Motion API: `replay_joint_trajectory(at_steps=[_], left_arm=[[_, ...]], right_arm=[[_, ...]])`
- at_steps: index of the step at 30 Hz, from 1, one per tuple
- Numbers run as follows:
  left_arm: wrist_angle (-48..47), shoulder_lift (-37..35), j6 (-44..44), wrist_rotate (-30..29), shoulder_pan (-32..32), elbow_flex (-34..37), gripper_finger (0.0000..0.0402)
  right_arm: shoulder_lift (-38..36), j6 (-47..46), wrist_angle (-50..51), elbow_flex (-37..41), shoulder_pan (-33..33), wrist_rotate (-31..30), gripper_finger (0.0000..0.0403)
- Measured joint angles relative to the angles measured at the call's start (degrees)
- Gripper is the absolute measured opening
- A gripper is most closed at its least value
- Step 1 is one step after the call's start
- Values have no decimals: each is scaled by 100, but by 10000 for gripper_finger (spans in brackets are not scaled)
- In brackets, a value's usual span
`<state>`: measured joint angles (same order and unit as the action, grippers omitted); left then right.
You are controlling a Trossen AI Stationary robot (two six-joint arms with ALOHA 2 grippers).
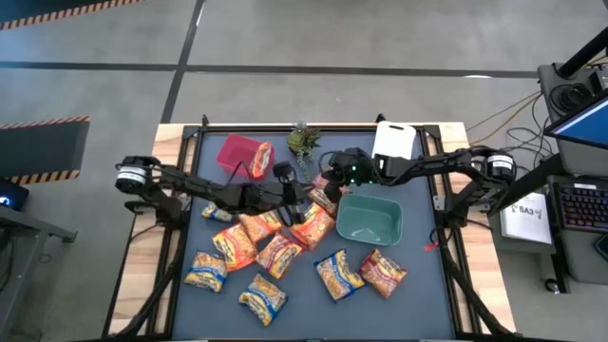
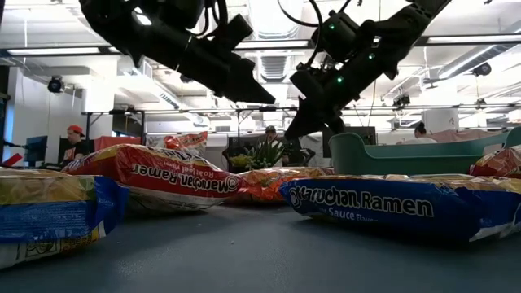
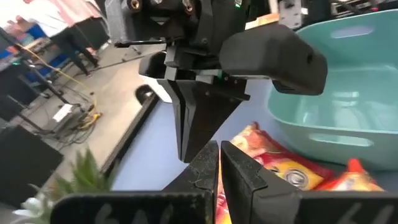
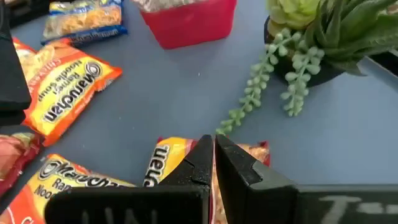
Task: Sort Maruchan noodles
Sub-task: Put the red noodle pack into the green bin
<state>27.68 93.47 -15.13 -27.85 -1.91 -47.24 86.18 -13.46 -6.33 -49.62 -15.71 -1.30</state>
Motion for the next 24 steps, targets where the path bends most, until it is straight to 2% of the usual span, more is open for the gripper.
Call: replay_joint_trajectory(at_steps=[4,8,16,19,24], left_arm=[[-96,-147,-53,74,101,2,0],[-357,-172,83,246,148,4,0],[-633,-172,731,485,-72,9,0],[-676,-143,881,659,-69,11,0],[-677,30,922,684,-28,11,0]], right_arm=[[-48,-2,77,-70,-252,346,9],[-78,-2,437,-291,-359,374,9],[-82,-566,1859,-1083,-384,387,16],[-82,-596,2438,-1359,-373,387,40],[-82,-602,3148,-1678,-372,475,118]])
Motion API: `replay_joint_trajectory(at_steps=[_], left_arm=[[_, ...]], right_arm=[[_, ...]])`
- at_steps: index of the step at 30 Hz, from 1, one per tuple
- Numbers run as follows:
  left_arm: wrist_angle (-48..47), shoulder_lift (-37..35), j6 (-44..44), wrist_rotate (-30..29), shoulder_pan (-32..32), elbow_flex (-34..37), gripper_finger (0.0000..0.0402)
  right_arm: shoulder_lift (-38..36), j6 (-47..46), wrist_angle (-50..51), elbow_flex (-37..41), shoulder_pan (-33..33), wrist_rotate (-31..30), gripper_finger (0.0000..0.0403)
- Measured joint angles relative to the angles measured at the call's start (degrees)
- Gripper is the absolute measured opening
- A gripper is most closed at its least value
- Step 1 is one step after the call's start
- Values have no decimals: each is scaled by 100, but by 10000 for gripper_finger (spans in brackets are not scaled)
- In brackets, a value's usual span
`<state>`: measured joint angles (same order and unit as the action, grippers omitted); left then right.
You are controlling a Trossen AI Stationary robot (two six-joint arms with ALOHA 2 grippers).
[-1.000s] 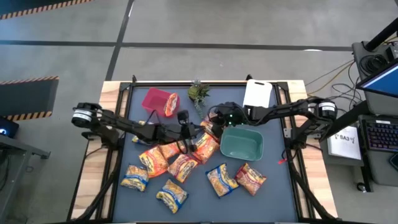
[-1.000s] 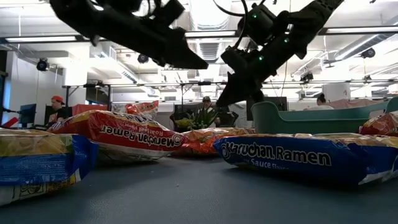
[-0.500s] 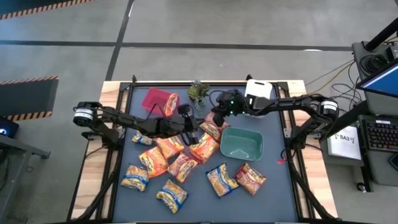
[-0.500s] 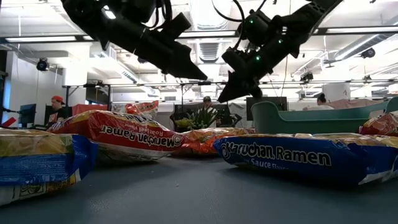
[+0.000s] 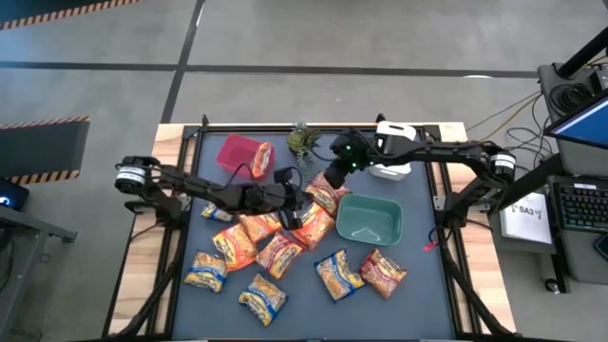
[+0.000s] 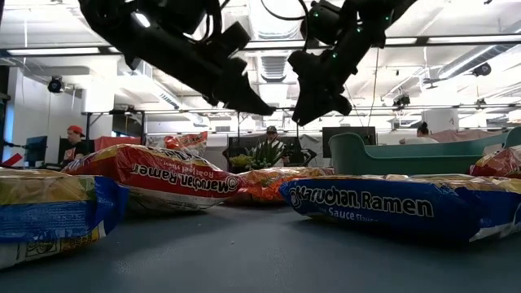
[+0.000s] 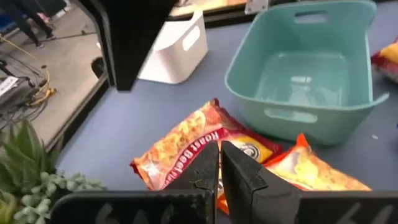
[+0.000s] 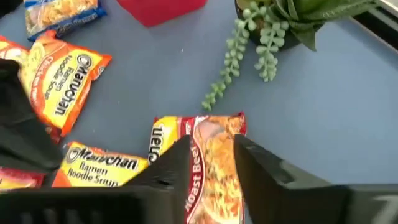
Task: Sort Maruchan noodles
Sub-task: Put the red noodle pack into the green bin
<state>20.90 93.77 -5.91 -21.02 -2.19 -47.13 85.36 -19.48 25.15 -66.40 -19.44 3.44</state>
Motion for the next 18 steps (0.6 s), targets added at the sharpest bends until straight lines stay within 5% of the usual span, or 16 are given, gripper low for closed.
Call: replay_joint_trajectory(at_steps=[9,18], left_arm=[[465,589,47,-57,59,0,0],[1004,1179,-102,-79,387,-9,0]], right_arm=[[4,-100,760,31,-63,459,255],[96,-250,710,190,-405,457,327]])
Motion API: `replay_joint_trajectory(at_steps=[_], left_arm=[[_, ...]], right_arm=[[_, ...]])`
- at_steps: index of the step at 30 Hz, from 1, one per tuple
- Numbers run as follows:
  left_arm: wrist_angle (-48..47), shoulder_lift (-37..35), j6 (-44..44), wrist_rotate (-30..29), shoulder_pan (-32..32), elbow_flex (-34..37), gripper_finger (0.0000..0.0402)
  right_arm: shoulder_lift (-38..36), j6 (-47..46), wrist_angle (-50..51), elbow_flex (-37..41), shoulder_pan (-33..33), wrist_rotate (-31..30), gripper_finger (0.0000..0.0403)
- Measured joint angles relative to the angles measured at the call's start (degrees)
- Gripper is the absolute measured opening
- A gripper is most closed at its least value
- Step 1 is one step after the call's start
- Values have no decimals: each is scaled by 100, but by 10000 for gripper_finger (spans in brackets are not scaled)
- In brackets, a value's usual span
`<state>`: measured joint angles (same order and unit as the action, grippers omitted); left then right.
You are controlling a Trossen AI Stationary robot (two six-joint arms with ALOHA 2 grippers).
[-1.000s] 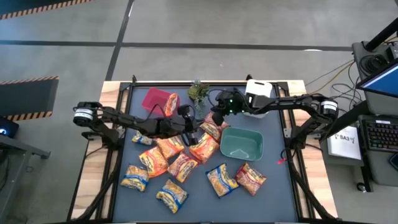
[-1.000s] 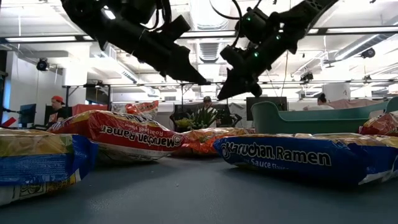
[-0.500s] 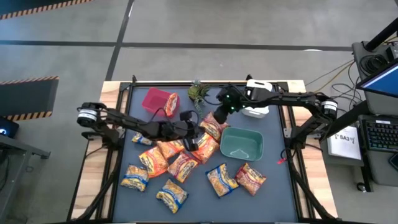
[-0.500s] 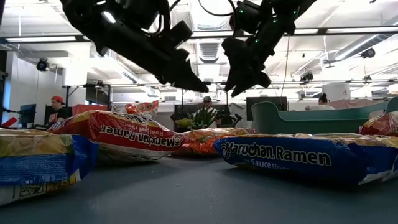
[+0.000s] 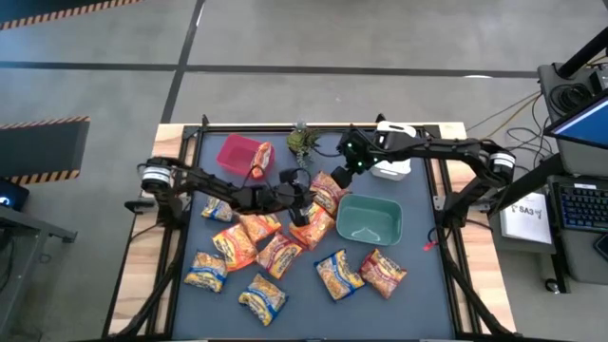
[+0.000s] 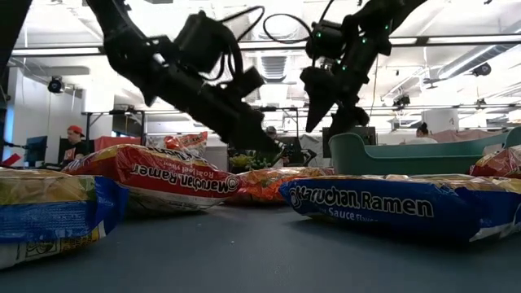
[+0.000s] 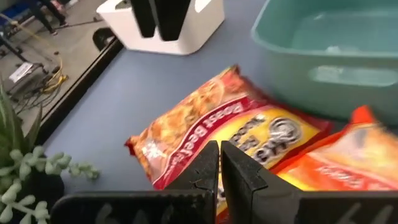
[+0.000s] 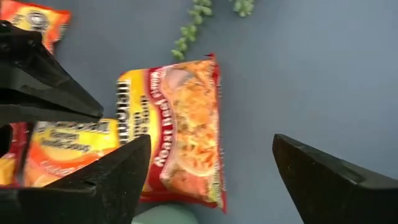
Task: Sort Maruchan noodles
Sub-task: Put the red noodle pack into the green bin
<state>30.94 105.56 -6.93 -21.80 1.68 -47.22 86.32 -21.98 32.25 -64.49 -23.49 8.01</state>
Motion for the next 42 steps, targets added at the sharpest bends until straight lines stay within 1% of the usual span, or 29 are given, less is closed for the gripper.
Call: replay_joint_trajectory(at_steps=[5,8,12,14,17,22,28,30,31,42], left_arm=[[31,266,12,-13,100,0,0],[146,404,21,5,107,0,0],[211,577,110,26,116,0,0],[246,640,215,29,124,-2,0],[272,730,353,24,122,-14,0],[121,818,560,2,117,-26,0],[-317,793,743,33,113,-28,0],[-428,819,941,92,126,3,0],[-533,809,867,75,124,-4,0],[-441,813,937,52,124,37,0]], right_arm=[[381,78,-212,7,-83,0,342],[626,118,-416,7,-89,24,343],[877,240,-382,-57,-135,162,339],[954,272,-380,-124,-137,176,338],[1073,361,-424,-276,-144,366,341],[1218,504,-402,-480,-180,496,345],[1335,518,-401,-522,-245,941,345],[1403,553,-437,-522,-245,1035,345],[1442,557,-429,-522,-242,1090,345],[1973,550,-852,-537,-242,2035,339]])
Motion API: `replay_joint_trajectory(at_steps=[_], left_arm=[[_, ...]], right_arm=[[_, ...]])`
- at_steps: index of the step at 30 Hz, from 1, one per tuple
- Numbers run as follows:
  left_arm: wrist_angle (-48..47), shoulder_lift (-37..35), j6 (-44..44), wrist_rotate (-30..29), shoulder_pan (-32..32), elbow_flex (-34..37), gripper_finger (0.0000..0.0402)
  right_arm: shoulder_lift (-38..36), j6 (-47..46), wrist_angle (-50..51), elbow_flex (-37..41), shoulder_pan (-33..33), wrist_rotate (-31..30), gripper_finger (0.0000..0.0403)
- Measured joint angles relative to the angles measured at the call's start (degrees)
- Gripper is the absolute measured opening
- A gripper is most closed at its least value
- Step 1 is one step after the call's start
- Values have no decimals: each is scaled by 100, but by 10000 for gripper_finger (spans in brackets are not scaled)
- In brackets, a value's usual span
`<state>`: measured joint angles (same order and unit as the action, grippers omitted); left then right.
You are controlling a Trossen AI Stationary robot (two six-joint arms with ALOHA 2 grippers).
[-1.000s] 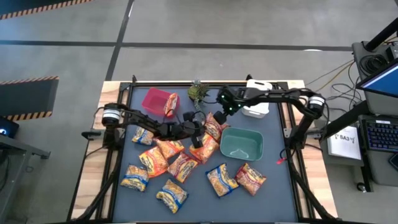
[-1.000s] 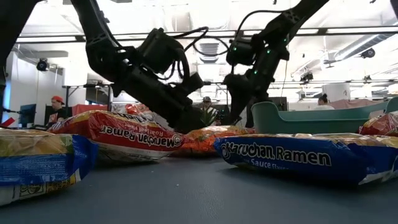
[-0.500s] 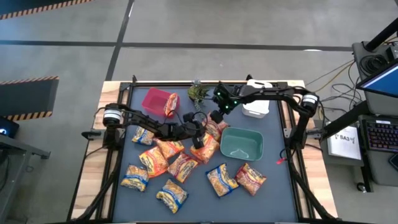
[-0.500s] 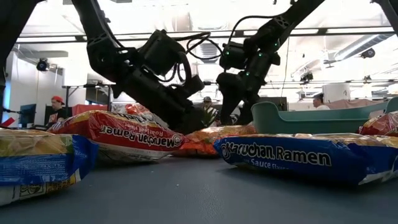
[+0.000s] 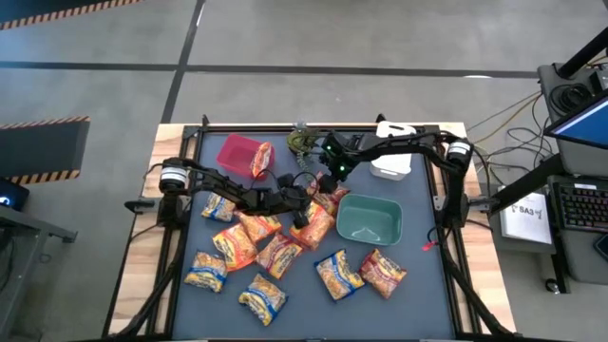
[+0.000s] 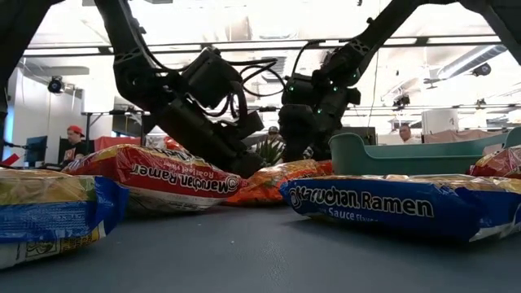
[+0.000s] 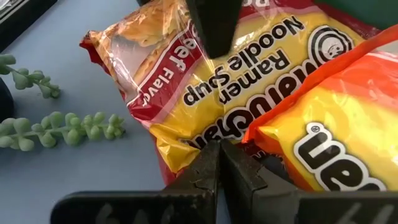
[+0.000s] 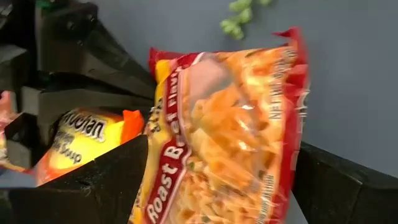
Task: Sort Maruchan noodles
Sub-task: Put the red noodle pack into the green bin
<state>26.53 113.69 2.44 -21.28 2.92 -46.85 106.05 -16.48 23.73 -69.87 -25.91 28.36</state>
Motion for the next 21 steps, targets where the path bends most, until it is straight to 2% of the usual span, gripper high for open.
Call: replay_joint_trajectory(at_steps=[4,13,21], left_arm=[[41,0,-12,-4,0,2,0],[85,0,-26,-4,0,4,0],[137,0,-29,-7,-2,6,0]], right_arm=[[99,-45,-223,0,-9,393,327],[99,-73,-307,0,0,531,320],[99,-154,-309,0,0,531,246]])
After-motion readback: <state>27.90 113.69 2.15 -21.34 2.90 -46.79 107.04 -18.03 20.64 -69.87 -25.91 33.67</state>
